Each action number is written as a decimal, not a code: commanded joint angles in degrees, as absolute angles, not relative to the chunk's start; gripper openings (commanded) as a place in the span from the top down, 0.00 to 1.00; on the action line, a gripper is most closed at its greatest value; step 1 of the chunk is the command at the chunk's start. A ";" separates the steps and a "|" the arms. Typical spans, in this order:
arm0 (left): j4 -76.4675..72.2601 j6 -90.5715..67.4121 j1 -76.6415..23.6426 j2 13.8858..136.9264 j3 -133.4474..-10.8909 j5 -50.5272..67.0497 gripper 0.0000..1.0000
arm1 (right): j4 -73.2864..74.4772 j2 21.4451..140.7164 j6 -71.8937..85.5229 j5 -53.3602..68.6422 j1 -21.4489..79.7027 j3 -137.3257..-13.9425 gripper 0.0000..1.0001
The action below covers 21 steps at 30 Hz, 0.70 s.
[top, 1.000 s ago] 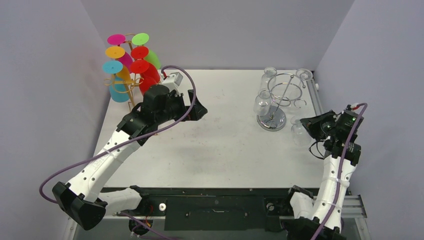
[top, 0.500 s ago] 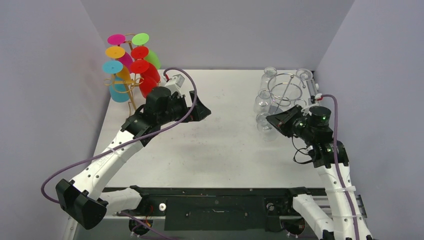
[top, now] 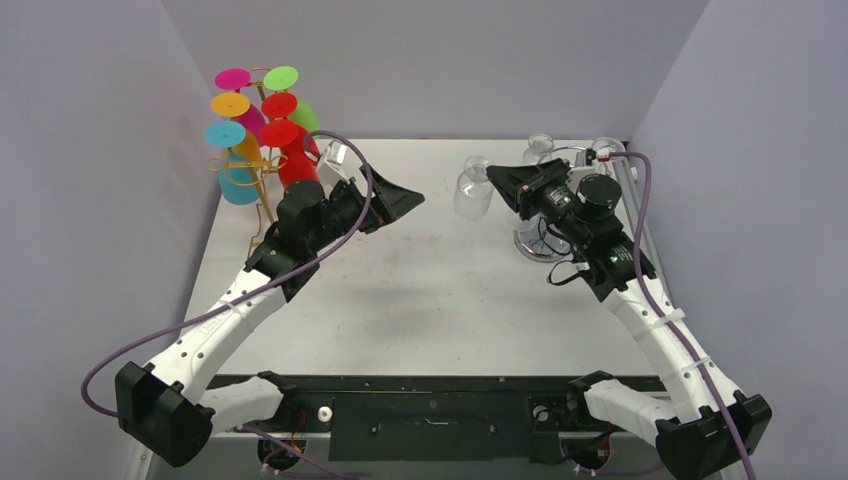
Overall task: Take the wine glass off the wine glass rack
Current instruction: Place the wine glass at the center of the board.
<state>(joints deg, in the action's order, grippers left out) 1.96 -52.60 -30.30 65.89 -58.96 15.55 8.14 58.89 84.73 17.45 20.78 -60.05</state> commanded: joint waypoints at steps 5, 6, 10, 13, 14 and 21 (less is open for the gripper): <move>-23.87 -64.75 -29.57 66.13 -58.18 17.68 0.03 | -16.27 63.04 99.78 12.84 24.68 -68.59 1.00; -25.25 -66.17 -29.55 66.37 -57.92 17.78 0.03 | -17.67 63.68 100.47 12.66 24.91 -68.88 1.00; -33.48 -70.17 -29.53 68.16 -57.90 18.70 0.03 | -20.87 65.38 103.19 11.66 27.01 -70.34 1.00; -37.69 -73.30 -29.53 69.69 -58.06 19.38 0.03 | -22.82 66.25 104.97 11.38 28.20 -71.01 1.00; -40.29 -74.00 -29.53 70.00 -58.04 19.72 0.03 | -23.24 66.51 105.13 11.35 28.67 -71.10 1.00; -46.20 -77.61 -29.62 71.78 -58.67 20.28 0.04 | -26.38 66.92 107.43 11.46 29.55 -70.35 1.00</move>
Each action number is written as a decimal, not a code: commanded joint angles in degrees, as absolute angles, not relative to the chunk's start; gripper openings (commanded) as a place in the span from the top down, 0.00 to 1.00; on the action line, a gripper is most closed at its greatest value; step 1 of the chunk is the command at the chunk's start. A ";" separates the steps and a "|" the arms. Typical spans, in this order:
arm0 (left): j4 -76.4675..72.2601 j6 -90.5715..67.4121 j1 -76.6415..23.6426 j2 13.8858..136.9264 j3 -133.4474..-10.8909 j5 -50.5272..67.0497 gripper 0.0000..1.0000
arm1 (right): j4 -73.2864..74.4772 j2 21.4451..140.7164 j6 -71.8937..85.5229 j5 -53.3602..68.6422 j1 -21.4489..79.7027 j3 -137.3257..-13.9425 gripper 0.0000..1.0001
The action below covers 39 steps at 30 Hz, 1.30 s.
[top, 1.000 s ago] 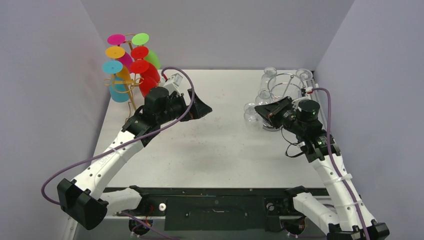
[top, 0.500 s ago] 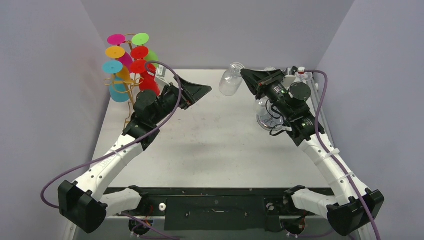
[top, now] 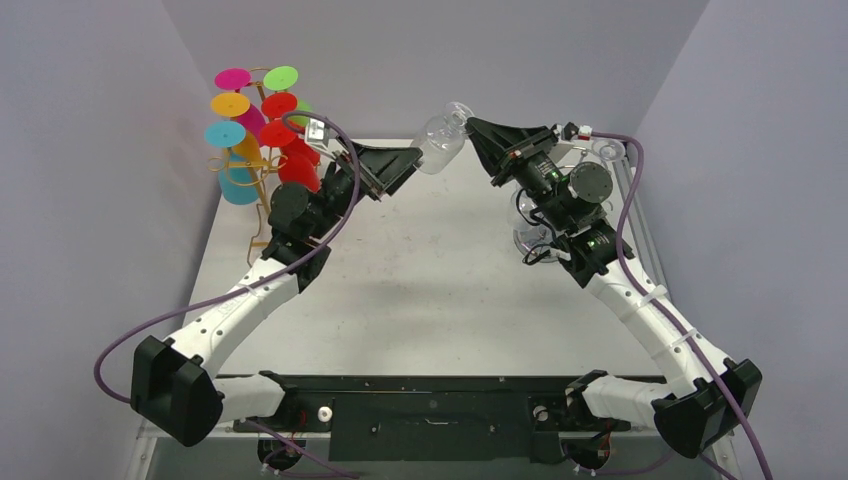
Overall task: Take the wine glass off the wine glass rack
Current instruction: Place the wine glass at the center of the board.
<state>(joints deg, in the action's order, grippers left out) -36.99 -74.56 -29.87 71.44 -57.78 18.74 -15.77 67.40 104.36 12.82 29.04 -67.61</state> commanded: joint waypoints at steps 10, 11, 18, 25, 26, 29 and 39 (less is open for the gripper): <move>-56.91 -79.70 -30.51 74.32 -59.83 22.53 0.32 | -32.61 68.12 113.07 13.83 29.79 -68.70 1.00; -57.33 -79.41 -30.59 74.19 -59.89 22.51 0.34 | -32.83 68.12 113.59 13.95 29.79 -68.44 1.00; -63.46 -79.49 -31.19 74.60 -60.64 22.79 0.44 | -34.33 67.70 115.01 15.09 29.75 -66.47 1.00; -65.15 -78.78 -32.10 75.36 -62.04 23.31 0.57 | -35.53 67.63 115.78 16.06 29.71 -65.35 1.00; -66.34 -78.99 -32.26 75.52 -62.09 23.25 0.60 | -35.56 67.65 115.78 16.28 29.71 -64.99 1.00; -67.41 -79.61 -32.57 76.17 -62.47 23.10 0.68 | -35.29 66.94 115.59 16.35 29.64 -64.10 1.00; -61.63 -74.59 -34.45 74.29 -62.84 22.14 1.00 | -18.43 63.73 101.15 17.22 28.83 -66.71 0.92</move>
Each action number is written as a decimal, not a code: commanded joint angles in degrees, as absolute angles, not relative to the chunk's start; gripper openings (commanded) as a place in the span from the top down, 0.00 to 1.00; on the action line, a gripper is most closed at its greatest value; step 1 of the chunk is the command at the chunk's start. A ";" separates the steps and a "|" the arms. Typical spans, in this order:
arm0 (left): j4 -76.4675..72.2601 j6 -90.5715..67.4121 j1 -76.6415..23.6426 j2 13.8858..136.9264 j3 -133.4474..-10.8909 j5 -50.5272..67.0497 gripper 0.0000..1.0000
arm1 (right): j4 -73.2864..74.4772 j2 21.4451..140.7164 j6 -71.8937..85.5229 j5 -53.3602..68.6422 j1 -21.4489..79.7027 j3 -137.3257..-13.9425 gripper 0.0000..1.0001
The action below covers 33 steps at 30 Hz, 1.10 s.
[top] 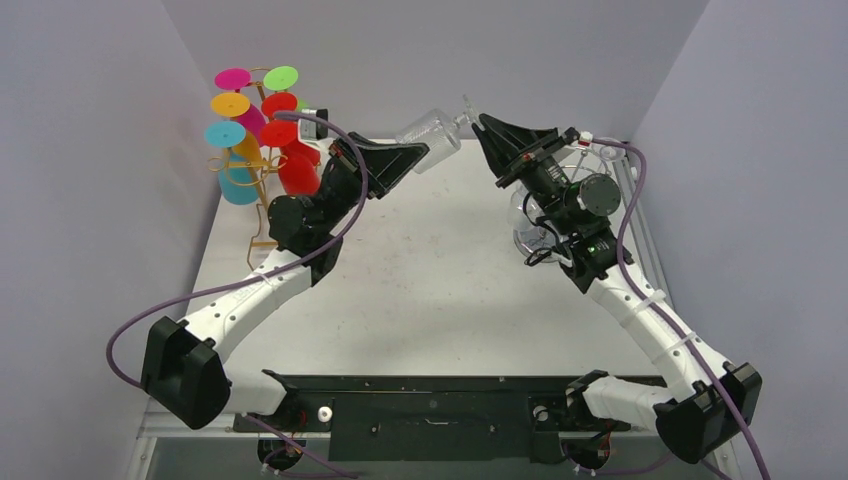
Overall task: Take the wine glass off the wine glass rack
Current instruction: Place the wine glass at the center of the board.
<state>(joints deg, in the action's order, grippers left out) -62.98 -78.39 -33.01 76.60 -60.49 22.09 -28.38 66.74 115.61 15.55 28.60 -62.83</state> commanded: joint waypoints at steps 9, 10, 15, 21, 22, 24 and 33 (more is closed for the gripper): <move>-39.93 -60.07 -34.61 65.78 -62.23 18.22 1.00 | 6.63 57.17 81.83 12.50 24.71 -69.50 0.31; -37.16 -59.35 -34.57 65.45 -62.53 18.07 1.00 | 7.75 56.80 79.55 12.40 24.26 -69.60 0.30; -13.85 -48.18 -35.05 65.18 -69.52 14.59 1.00 | 20.15 53.56 70.03 7.52 22.59 -73.24 0.25; 17.46 -34.08 -36.57 72.30 -85.89 5.27 1.00 | 32.09 50.72 60.13 -0.72 21.39 -77.79 0.22; 20.07 -31.74 -37.22 74.32 -88.84 3.25 1.00 | 34.00 50.23 59.16 -2.68 21.19 -78.56 0.22; 26.94 -28.49 -38.46 77.49 -92.67 0.12 1.00 | 36.71 49.76 56.43 -5.05 20.97 -79.77 0.21; 42.01 -21.08 -42.03 90.79 -100.31 -4.73 1.00 | 43.53 50.47 48.62 -4.57 16.36 -81.97 0.19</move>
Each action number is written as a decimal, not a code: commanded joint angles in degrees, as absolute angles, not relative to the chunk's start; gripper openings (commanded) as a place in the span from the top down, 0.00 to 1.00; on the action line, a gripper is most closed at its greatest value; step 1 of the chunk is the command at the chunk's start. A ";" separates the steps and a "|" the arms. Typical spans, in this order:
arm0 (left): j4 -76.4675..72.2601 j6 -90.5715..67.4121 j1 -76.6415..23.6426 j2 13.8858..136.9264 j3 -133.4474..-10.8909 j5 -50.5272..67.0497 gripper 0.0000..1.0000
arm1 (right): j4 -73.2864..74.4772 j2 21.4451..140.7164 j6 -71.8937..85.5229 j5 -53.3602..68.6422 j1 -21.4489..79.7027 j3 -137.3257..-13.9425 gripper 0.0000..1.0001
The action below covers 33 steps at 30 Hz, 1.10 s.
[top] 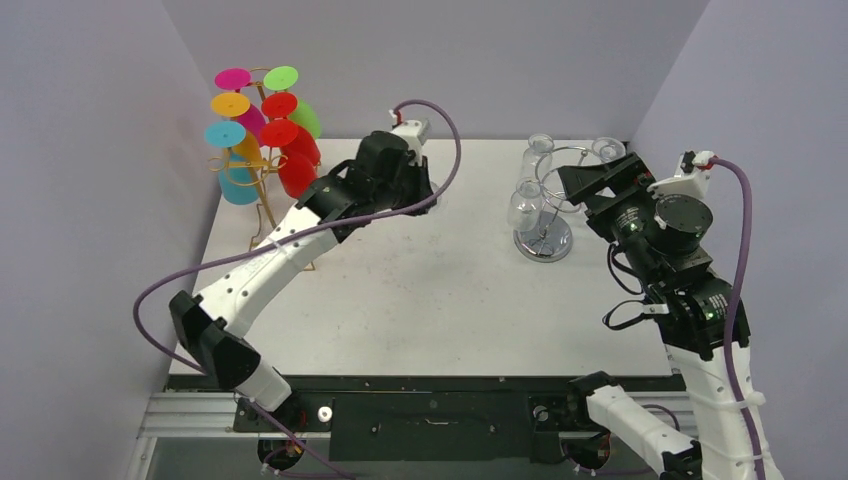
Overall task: Take the wine glass off the wine glass rack
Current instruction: Place the wine glass at the center of the board.
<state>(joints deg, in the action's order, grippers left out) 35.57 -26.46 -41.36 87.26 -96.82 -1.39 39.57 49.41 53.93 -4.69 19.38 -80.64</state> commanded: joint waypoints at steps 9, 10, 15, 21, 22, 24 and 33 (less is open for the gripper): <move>48.33 -17.46 -41.95 107.13 -114.52 -10.31 1.00 | 44.20 51.50 46.45 6.61 8.30 -79.54 0.20; 48.99 -16.67 -41.78 110.30 -115.97 -11.85 1.00 | 44.54 51.44 46.30 7.08 7.61 -79.41 0.21; 54.17 -14.20 -40.59 121.99 -130.30 -15.90 1.00 | 45.90 50.53 45.50 7.73 6.26 -78.94 0.21; 58.51 -11.59 -37.66 135.82 -144.42 -14.61 1.00 | 47.80 48.88 44.81 7.81 5.21 -78.15 0.21; 58.73 -11.51 -36.97 136.64 -145.25 -13.94 1.00 | 48.34 48.52 44.54 7.73 4.98 -78.03 0.21; 58.33 -11.33 -36.05 138.28 -146.30 -12.88 1.00 | 49.34 48.07 43.95 7.66 4.06 -77.97 0.21; 57.18 -10.36 -34.59 141.25 -146.00 -11.17 1.00 | 48.97 46.93 43.63 12.19 -0.60 -74.59 0.21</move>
